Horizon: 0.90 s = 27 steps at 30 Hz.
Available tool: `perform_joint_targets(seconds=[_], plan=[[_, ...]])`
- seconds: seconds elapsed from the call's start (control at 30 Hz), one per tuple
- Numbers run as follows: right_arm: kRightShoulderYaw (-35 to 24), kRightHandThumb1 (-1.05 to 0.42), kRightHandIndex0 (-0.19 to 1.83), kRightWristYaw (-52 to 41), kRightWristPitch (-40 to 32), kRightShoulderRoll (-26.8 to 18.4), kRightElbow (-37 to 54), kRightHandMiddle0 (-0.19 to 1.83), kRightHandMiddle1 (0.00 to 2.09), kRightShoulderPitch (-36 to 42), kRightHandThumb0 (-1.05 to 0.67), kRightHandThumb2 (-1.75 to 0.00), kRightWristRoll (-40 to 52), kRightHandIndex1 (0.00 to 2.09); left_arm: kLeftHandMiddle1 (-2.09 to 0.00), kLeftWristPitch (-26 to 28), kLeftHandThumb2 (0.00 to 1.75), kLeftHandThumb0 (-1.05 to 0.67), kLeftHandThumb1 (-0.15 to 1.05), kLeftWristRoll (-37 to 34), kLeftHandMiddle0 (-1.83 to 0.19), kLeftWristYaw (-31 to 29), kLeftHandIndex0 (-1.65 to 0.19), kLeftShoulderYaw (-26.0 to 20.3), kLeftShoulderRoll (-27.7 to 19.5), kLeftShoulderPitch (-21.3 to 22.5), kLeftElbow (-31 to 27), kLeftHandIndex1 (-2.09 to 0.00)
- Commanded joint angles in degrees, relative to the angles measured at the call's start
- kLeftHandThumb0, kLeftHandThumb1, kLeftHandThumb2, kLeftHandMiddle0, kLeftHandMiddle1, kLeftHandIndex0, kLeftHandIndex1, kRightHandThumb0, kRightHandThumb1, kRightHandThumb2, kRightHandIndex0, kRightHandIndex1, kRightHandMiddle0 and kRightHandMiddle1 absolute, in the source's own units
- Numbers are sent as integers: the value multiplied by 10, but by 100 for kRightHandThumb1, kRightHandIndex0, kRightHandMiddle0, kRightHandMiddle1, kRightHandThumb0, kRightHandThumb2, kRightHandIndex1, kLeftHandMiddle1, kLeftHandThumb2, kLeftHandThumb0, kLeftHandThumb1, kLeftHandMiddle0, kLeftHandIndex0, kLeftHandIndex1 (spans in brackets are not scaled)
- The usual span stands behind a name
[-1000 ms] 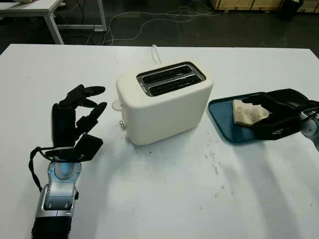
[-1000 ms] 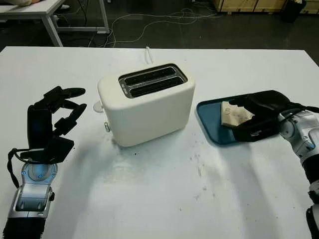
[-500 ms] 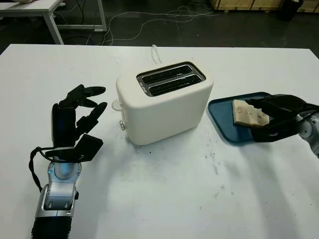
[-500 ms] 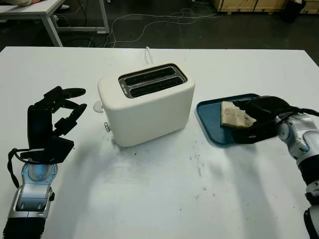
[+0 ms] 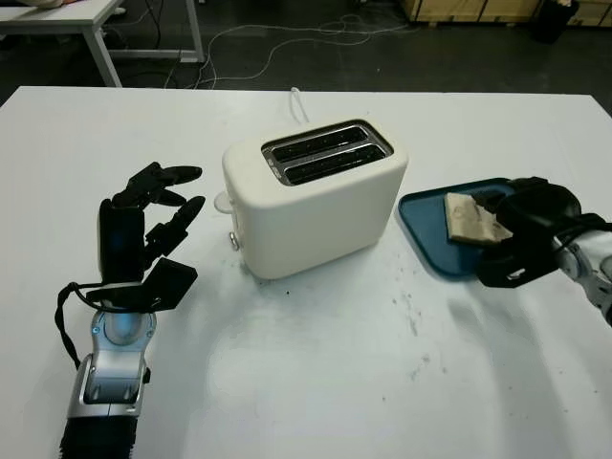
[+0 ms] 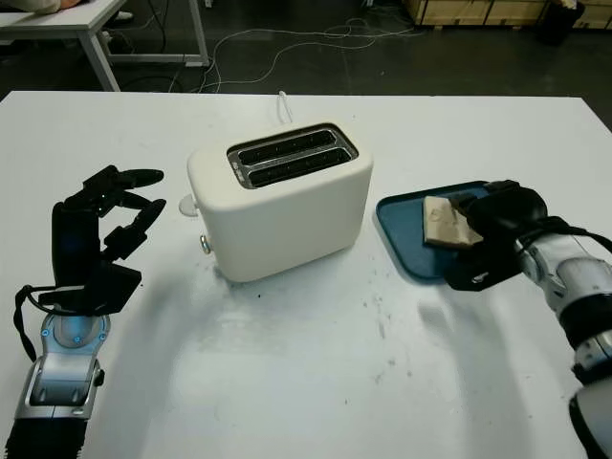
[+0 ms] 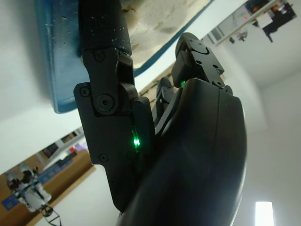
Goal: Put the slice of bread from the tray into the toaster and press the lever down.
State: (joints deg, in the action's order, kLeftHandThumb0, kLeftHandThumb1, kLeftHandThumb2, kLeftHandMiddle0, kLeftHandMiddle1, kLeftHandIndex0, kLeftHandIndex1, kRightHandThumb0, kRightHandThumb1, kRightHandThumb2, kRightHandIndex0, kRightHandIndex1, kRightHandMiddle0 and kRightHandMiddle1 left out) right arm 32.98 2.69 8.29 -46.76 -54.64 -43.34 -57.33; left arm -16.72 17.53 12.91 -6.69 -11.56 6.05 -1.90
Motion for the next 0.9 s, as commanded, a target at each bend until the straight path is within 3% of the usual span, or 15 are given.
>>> perform_joint_targets(seconds=[0.0,0.17,0.2,0.23,0.27,0.3,0.37,0.43,0.5,0.6,0.63,0.73,0.87], plan=[[25,-92,23,-8,-6,27,-29,21,0,5,-94,-11,-18,3,-128,-9,15,-46,92,0,-60,4,-70,-4,-3,-4,1,-61],[49,-92,31,0,-14,50,-76,27,3,-28,-93,-13,-18,10,-126,-7,15,-47,92,9,-60,12,-71,-4,-3,-4,-1,-61],[52,-92,29,0,-13,53,-83,30,4,-34,-92,-14,-17,31,-125,-8,15,-47,92,7,-60,12,-71,-4,-3,-4,-1,-61],[55,-92,13,0,-12,56,-89,39,8,-39,-90,-15,-16,85,-125,-8,15,-47,92,5,-60,11,-71,-4,-3,-4,-1,-61],[56,-92,6,0,-10,58,-94,45,11,-43,-89,-16,-13,108,-125,-7,15,-47,92,3,-60,10,-71,-4,-3,-4,-1,-61],[56,-92,4,-2,-6,59,-97,49,15,-46,-88,-16,-9,120,-125,-6,15,-47,92,4,-60,11,-71,-3,-3,-5,-2,-61],[57,-92,3,-6,3,62,-102,37,65,-51,-84,-18,-2,139,-125,-6,15,-47,92,4,-60,10,-71,-3,-4,-5,-3,-61],[57,-92,13,0,17,61,-103,34,99,-53,-78,-16,2,163,-126,-7,16,-47,92,2,-60,8,-70,-3,-4,-5,-2,-61],[60,-92,21,17,27,61,-104,34,111,-54,-75,-16,1,171,-126,-5,16,-47,92,1,-60,6,-70,-3,-4,-5,-3,-61],[62,-92,63,56,57,58,-105,40,130,-54,-60,-24,0,174,-127,-5,16,-46,92,4,-61,8,-70,-3,-4,-5,-3,-60],[66,-92,80,71,63,57,-106,40,151,-55,-55,-31,-5,174,-126,-5,15,-46,92,4,-61,9,-70,-2,-3,-5,-3,-60],[86,-92,107,107,73,54,-105,49,172,-60,-53,-41,-22,175,-126,-3,15,-46,92,6,-61,11,-70,-2,-3,-5,-5,-60],[96,-92,115,124,83,49,-93,66,174,-65,-53,-42,-25,175,-125,-6,14,-46,92,2,-60,12,-72,-3,-1,-4,-2,-61]])
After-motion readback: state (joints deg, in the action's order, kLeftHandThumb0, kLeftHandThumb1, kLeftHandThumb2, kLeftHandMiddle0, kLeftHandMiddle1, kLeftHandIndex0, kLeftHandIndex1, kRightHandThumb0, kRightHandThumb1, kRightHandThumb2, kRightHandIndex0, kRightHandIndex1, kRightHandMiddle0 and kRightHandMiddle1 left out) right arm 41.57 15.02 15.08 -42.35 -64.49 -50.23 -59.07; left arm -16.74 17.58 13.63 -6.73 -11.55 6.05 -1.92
